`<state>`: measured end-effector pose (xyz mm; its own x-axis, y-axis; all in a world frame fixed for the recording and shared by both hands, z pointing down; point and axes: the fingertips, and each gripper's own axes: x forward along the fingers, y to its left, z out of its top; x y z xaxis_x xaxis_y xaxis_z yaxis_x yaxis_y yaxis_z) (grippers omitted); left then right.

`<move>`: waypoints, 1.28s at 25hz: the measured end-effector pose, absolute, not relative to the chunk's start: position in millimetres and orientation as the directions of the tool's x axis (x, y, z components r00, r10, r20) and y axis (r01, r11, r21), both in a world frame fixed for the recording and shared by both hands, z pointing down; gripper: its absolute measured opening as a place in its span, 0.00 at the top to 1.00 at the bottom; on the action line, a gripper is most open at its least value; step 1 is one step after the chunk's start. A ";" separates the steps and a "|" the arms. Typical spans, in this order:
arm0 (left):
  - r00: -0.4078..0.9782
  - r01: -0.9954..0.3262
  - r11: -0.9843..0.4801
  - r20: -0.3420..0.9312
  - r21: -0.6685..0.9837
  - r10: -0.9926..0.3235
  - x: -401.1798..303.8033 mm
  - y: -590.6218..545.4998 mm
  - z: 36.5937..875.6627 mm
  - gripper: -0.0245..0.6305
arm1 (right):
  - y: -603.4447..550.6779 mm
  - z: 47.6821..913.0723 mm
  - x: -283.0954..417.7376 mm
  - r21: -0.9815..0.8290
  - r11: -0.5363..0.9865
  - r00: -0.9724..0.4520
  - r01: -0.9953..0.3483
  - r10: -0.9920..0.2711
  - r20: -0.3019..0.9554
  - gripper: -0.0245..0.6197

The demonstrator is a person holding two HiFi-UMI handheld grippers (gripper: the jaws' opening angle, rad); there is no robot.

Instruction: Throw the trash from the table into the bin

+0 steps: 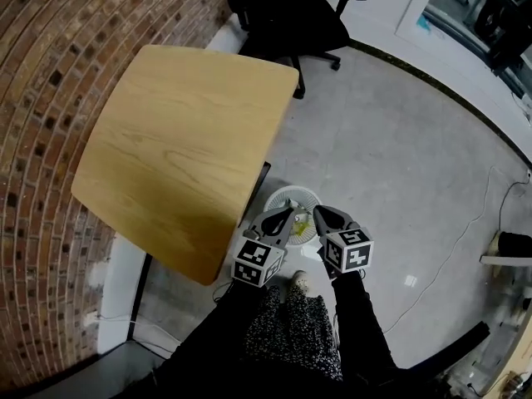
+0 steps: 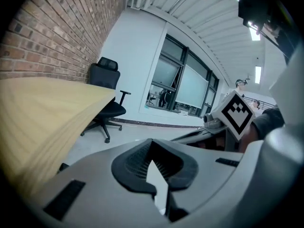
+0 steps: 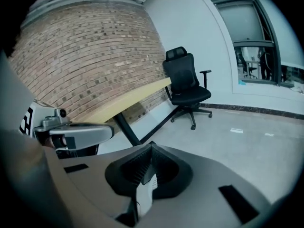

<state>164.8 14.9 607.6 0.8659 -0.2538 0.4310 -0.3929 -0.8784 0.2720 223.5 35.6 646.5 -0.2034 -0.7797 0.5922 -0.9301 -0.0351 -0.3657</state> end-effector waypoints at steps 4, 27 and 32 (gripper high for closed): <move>0.869 -0.391 -0.886 0.416 0.249 -0.267 160.8 12.4 576.3 0.95 | 34.0 611.7 226.7 -0.330 -0.025 -0.179 -0.944 -0.800 0.573 0.94; 0.903 -0.378 -0.917 0.267 0.123 -0.336 151.2 0.5 439.4 0.95 | 17.2 441.6 236.5 -0.202 0.065 -0.138 -0.977 -0.918 0.373 0.94; 0.912 -0.363 -0.926 0.245 0.104 -0.330 152.4 2.0 427.2 0.95 | 16.1 430.3 235.4 -0.185 0.080 -0.142 -0.980 -0.925 0.353 0.94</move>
